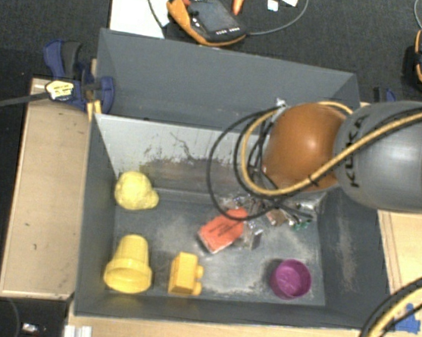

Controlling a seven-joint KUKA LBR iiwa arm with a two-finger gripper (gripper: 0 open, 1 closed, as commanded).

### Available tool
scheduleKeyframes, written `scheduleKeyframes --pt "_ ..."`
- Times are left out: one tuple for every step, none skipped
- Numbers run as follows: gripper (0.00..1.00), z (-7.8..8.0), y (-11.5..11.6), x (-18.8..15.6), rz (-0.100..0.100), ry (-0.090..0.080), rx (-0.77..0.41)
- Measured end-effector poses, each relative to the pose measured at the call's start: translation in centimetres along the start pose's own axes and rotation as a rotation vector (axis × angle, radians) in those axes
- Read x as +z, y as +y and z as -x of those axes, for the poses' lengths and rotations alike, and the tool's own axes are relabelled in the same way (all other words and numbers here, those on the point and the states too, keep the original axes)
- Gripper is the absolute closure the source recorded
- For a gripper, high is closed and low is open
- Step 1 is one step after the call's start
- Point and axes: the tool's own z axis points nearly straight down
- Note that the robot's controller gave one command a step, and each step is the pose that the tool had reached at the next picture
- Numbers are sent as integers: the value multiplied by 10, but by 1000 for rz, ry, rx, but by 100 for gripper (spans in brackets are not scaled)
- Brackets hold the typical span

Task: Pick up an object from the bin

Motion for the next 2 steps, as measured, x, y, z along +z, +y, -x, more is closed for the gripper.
scheduleKeyframes --pt "100 2 -1 -37 -3 -5 3" --pt "100 2 -1 -65 -2 -5 7"
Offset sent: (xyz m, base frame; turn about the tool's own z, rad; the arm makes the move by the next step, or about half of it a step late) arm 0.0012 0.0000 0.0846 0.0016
